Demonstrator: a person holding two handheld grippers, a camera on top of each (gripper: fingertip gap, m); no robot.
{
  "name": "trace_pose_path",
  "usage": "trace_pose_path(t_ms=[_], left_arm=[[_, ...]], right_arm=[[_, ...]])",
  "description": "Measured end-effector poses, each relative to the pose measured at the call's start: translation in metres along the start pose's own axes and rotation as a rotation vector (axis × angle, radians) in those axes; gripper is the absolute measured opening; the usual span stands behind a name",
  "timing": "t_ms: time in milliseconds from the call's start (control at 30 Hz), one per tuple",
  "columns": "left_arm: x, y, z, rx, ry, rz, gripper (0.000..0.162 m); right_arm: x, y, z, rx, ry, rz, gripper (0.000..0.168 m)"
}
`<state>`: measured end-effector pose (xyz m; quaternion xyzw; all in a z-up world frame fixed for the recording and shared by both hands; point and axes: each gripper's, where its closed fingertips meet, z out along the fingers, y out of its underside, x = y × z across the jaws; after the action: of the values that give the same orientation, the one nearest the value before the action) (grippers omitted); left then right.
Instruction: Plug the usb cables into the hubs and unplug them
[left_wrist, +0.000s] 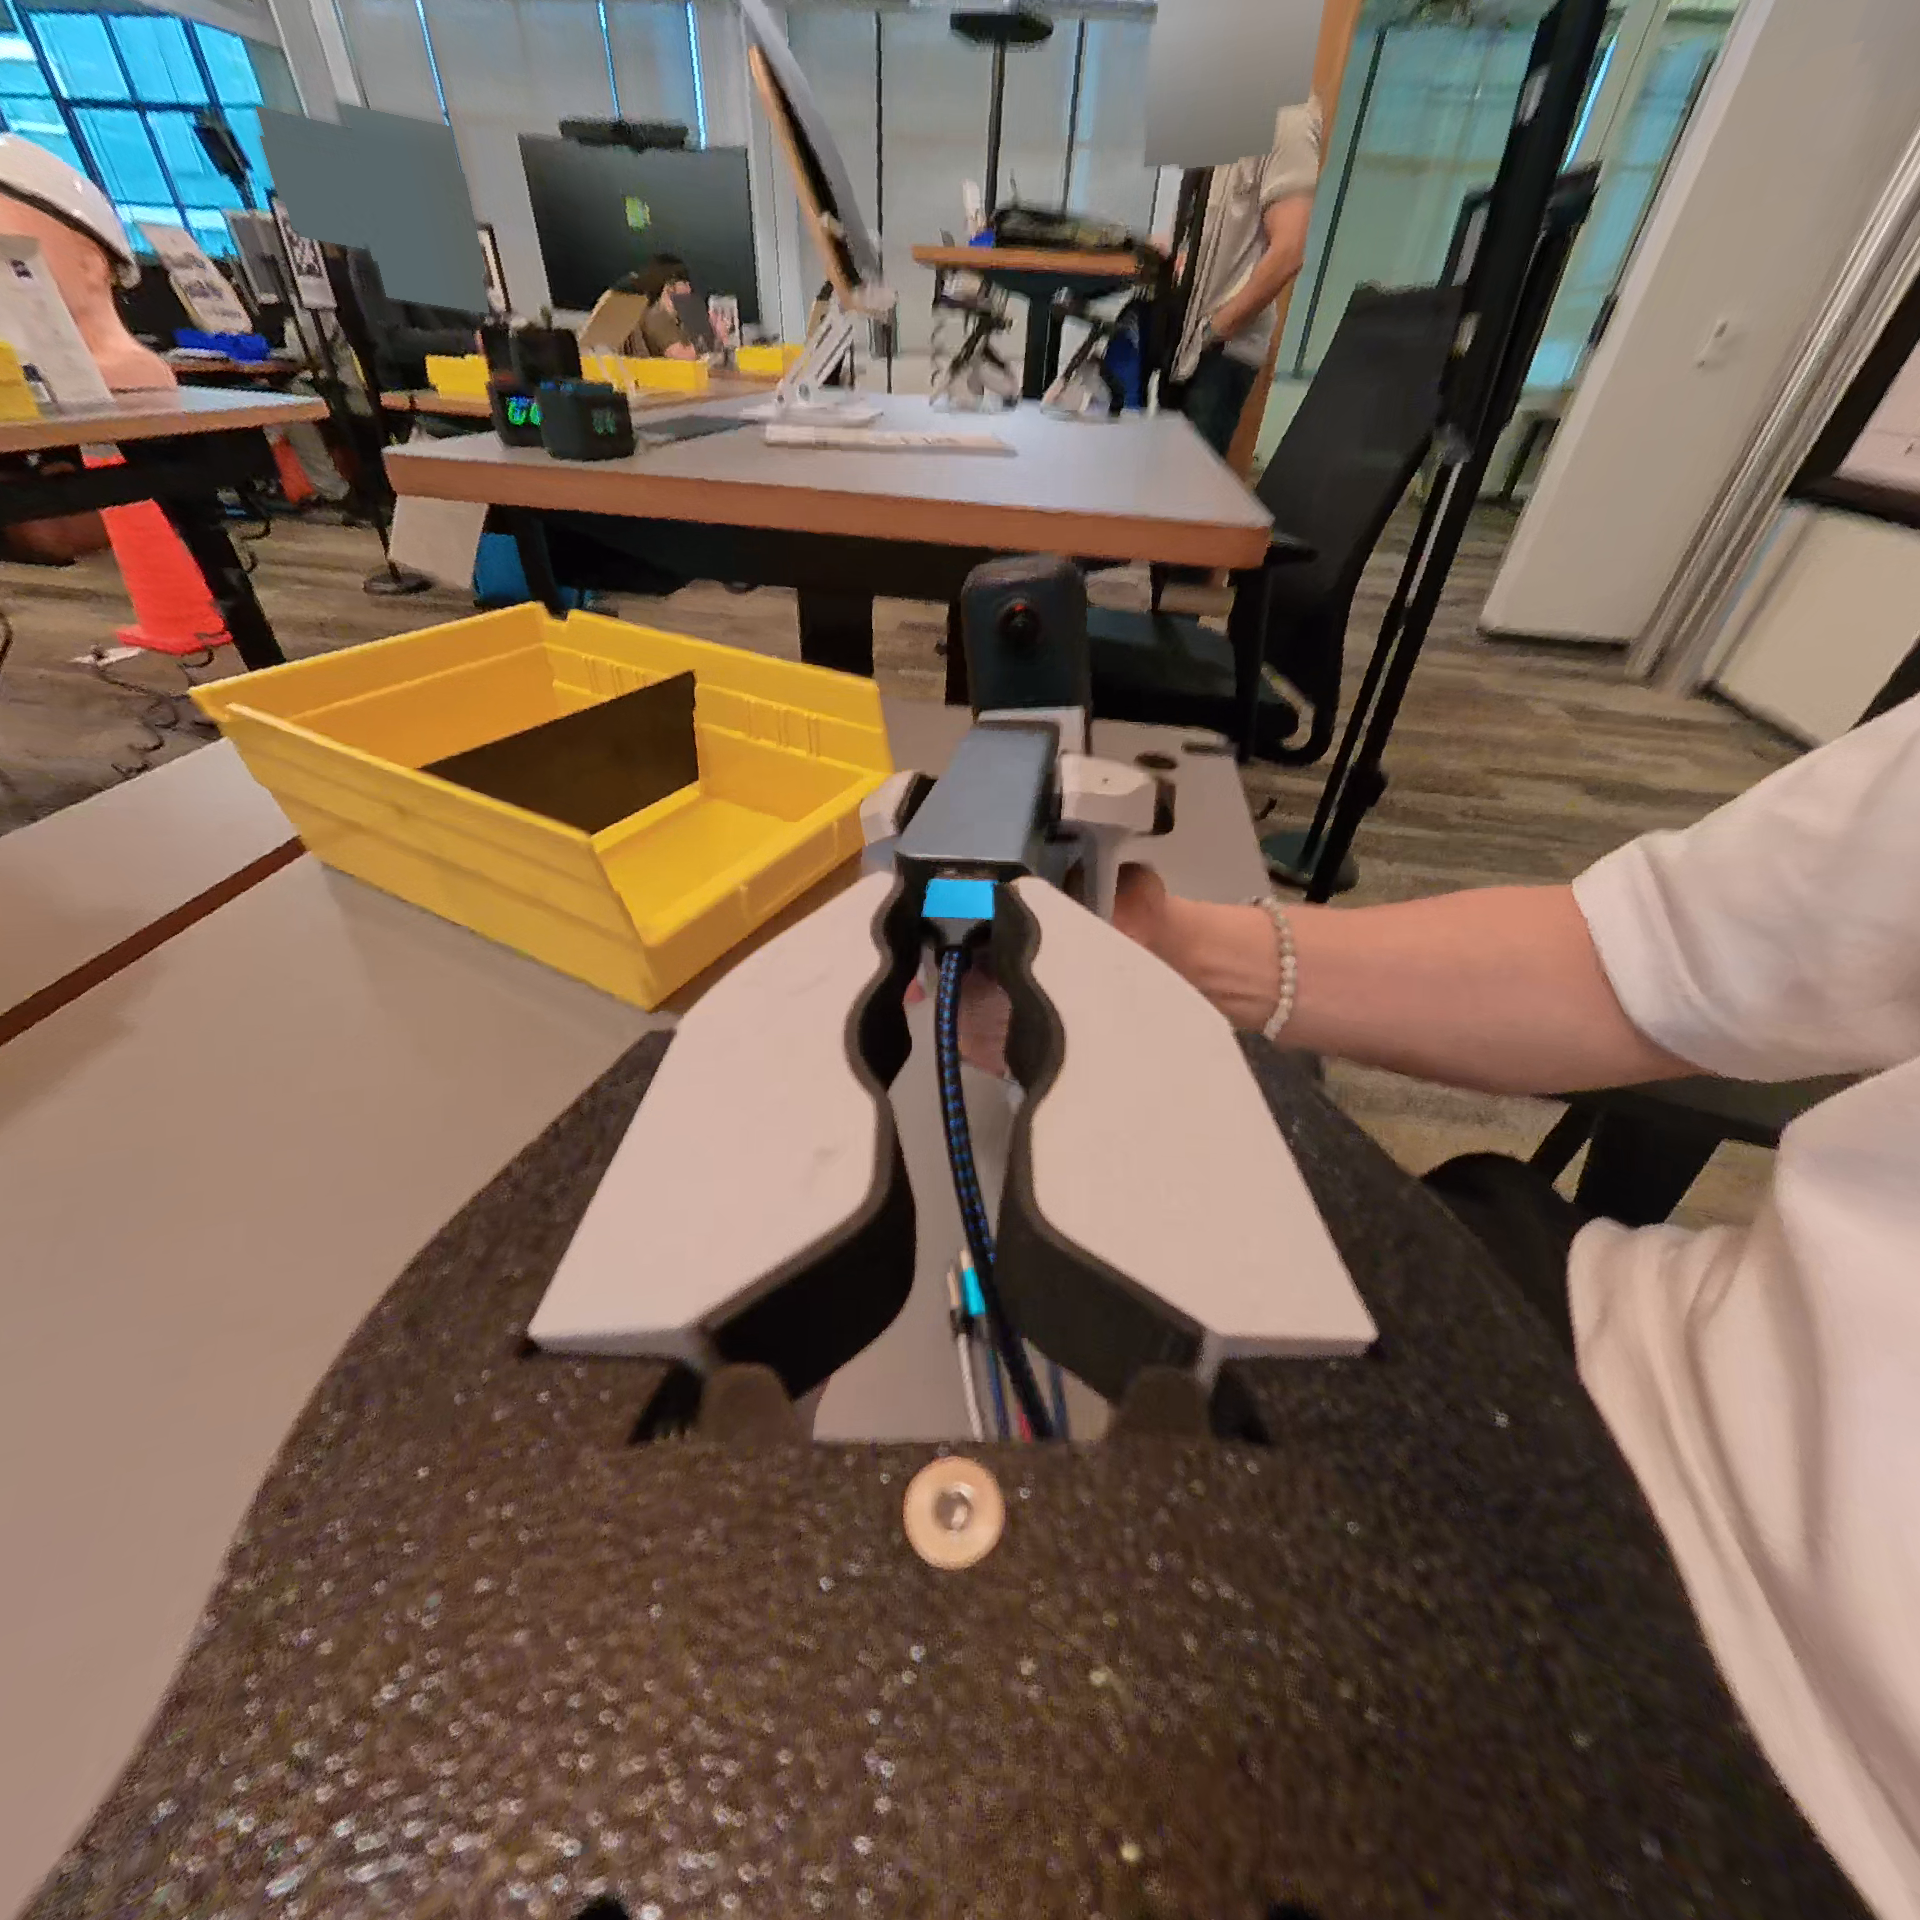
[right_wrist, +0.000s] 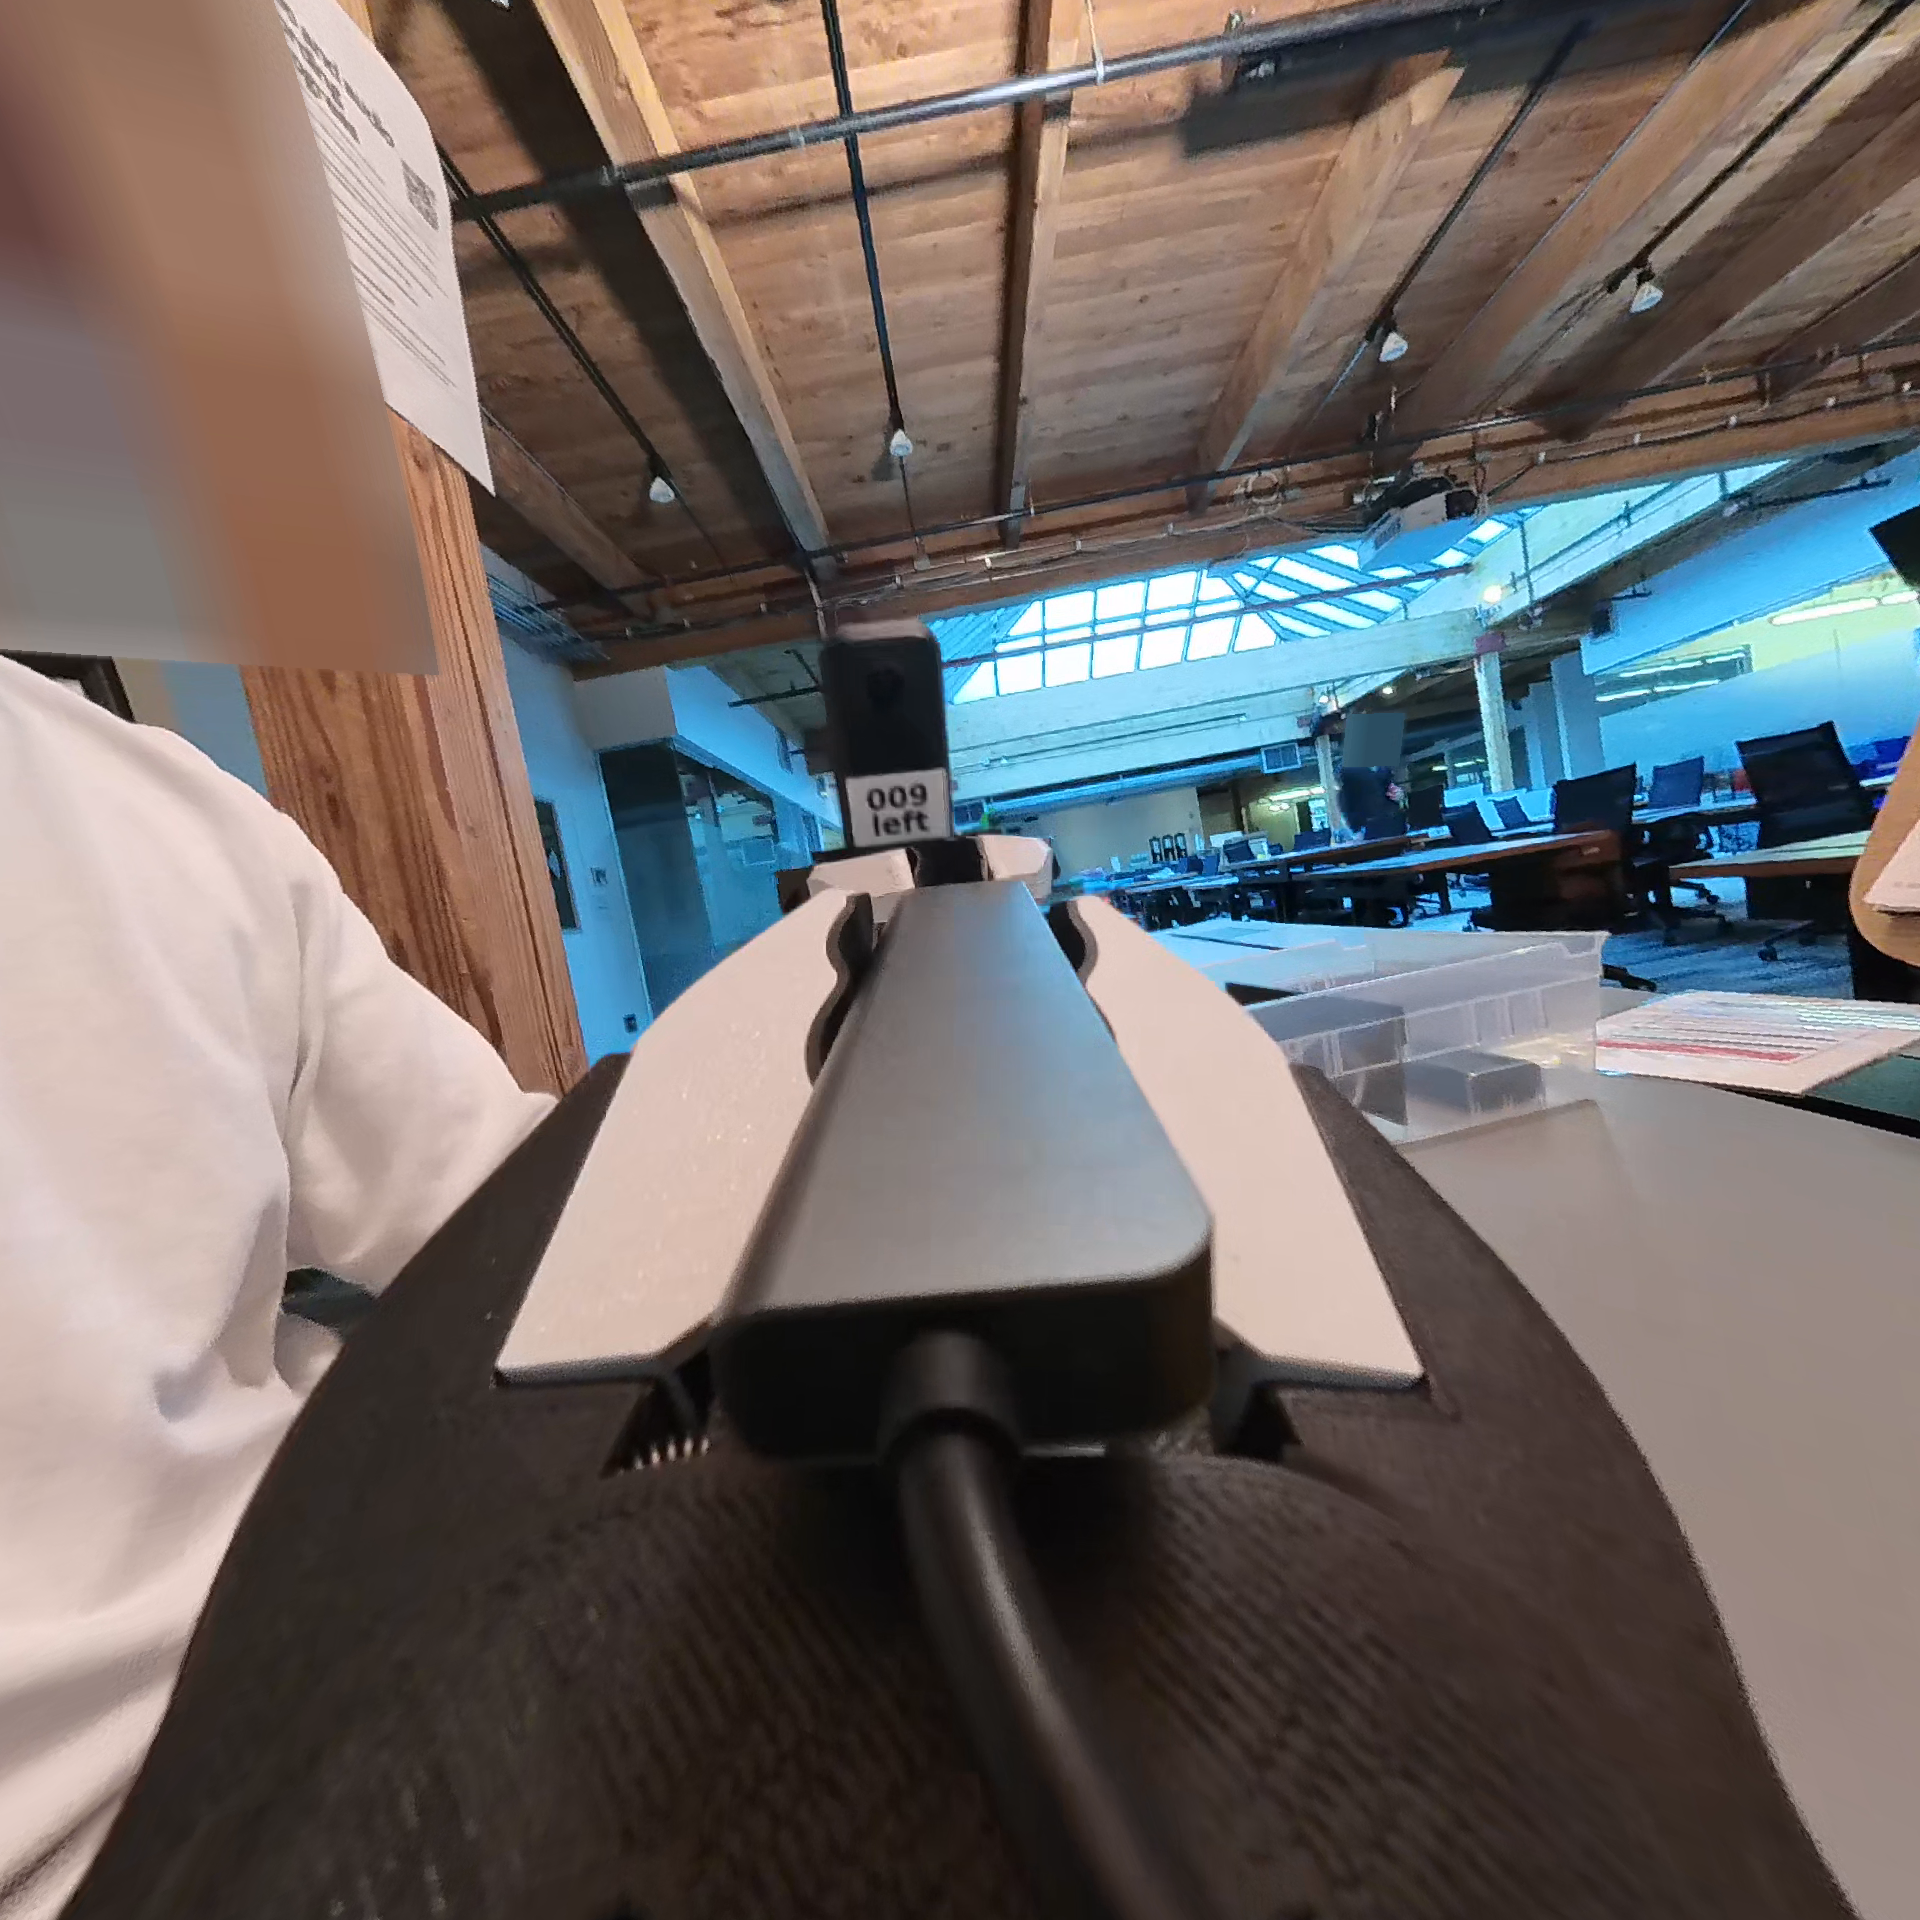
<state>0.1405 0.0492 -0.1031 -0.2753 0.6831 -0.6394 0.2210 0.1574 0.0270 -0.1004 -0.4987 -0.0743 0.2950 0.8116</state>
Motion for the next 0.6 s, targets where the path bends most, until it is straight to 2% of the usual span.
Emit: trace_pose_path(t_ms=[200, 600], left_arm=[[0.0027, -0.0044, 0.0012, 0.034, 0.016, -0.026, 0.014], [0.0047, -0.0026, 0.0031, -0.004, 0.006, -0.037, 0.014]], right_arm=[[-0.0023, -0.0016, 0.0, 0.022, -0.02, 0.027, 0.037], [-0.0037, -0.0022, -0.0026, 0.032, -0.046, 0.051, 0.036]])
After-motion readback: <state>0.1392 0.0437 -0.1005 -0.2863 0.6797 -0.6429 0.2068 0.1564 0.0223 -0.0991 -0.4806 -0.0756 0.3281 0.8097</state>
